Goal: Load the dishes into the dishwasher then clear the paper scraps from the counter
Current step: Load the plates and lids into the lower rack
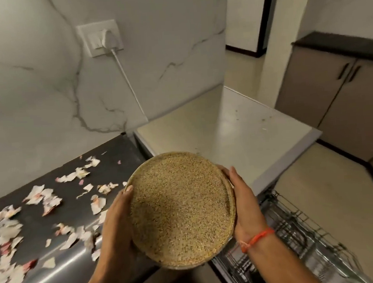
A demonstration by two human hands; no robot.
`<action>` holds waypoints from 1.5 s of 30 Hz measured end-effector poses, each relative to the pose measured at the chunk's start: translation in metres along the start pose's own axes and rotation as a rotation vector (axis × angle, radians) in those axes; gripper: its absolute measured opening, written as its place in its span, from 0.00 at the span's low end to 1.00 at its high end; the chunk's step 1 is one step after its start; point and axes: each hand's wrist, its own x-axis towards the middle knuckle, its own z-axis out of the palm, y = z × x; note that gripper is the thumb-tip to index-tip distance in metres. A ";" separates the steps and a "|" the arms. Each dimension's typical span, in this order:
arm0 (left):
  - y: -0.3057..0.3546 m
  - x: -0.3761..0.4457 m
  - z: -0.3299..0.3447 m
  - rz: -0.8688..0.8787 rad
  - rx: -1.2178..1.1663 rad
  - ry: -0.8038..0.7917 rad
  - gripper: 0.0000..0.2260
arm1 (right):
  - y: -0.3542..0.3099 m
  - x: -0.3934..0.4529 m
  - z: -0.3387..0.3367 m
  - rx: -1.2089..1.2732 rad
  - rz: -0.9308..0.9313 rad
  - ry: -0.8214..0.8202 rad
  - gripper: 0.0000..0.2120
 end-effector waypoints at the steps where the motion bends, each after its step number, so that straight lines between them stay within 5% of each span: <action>1: 0.001 0.002 0.006 -0.010 -0.007 -0.007 0.12 | -0.001 0.002 -0.003 0.006 -0.013 0.018 0.22; 15: -0.048 0.044 0.032 -0.399 0.042 -0.210 0.19 | 0.036 -0.017 -0.055 0.006 -0.030 0.349 0.23; 30: -0.121 -0.002 0.155 -0.425 0.430 -0.671 0.13 | 0.038 -0.094 -0.191 0.323 -0.066 0.723 0.21; 45: -0.242 -0.063 0.244 -0.788 0.721 -0.567 0.18 | 0.062 -0.128 -0.347 0.237 0.233 0.943 0.11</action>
